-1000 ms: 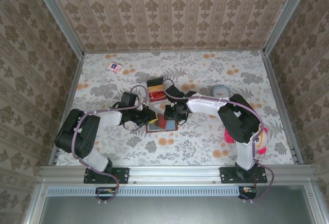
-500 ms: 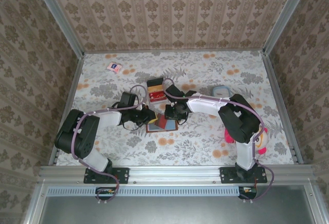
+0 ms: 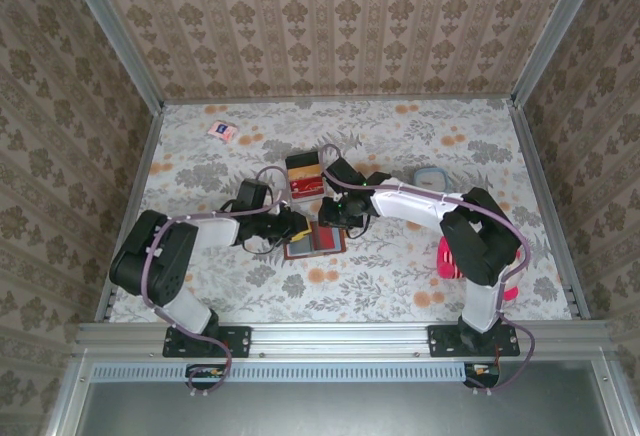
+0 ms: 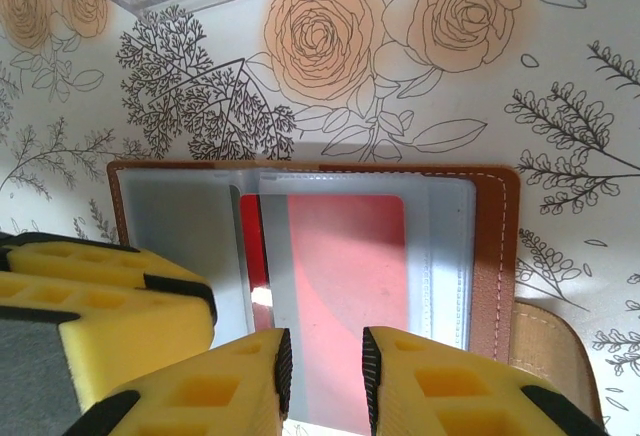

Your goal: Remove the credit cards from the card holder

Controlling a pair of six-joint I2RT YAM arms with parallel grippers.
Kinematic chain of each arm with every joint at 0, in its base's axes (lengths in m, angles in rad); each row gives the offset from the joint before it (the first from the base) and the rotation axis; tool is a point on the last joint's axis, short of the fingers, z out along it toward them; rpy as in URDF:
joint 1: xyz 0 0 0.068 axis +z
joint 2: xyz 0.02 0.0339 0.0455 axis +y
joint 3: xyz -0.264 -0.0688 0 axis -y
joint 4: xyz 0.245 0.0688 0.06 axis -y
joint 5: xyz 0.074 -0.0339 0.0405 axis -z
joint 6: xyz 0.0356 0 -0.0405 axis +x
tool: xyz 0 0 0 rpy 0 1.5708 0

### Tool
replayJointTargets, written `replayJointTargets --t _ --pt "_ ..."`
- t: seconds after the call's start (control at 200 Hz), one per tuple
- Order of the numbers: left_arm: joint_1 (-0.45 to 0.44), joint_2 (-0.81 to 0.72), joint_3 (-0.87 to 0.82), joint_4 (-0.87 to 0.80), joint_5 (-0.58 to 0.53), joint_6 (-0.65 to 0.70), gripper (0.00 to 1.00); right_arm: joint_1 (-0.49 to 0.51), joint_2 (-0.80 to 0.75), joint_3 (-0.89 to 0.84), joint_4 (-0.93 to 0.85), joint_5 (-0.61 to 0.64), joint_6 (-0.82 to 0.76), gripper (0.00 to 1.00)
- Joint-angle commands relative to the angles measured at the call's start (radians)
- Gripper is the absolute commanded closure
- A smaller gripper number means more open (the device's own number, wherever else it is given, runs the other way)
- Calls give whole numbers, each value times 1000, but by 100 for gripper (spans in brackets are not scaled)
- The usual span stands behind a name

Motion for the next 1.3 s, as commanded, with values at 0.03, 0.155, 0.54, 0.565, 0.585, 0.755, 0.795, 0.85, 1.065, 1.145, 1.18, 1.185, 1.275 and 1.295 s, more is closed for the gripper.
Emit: replayJointTargets --t 0.03,0.155,0.54,0.565,0.585,0.755,0.795,0.85,1.065,1.145,1.18,1.185,1.275,1.295 --pt "-24 9 -3 2 1 -28 79 2 41 -19 -34 -10 19 71" --pt "-44 8 3 -38 -36 -26 79 2 67 -17 -43 0 19 71" --pt "-51 38 29 -97 -86 -6 81 2 117 -17 -45 0 14 72" --pt "-51 36 30 -104 -90 -1 81 2 119 -16 -45 0 13 72" --pt "-51 33 32 -110 -94 2 81 2 120 -17 -45 0 13 72" --pt "-51 40 40 -118 -91 12 84 2 130 -16 -45 0 11 73" --pt "-51 44 40 -109 -82 8 86 2 130 -16 -45 0 10 73" --pt "-51 49 40 -89 -69 1 87 2 132 -16 -46 -1 10 73" --pt "-53 58 46 -66 -43 3 88 2 136 -17 -45 -6 6 73" --pt "-53 59 48 -64 -40 6 88 2 139 -16 -45 -9 4 73" --pt "-53 61 49 -59 -36 6 88 2 140 -16 -43 -10 4 73" --pt "-53 61 49 -59 -36 6 88 2 140 -16 -43 -10 3 73" --pt "-53 66 53 -54 -30 6 88 2 142 -16 -42 -13 3 73" --pt "-53 67 52 -53 -31 7 88 2 142 -16 -42 -14 2 73"
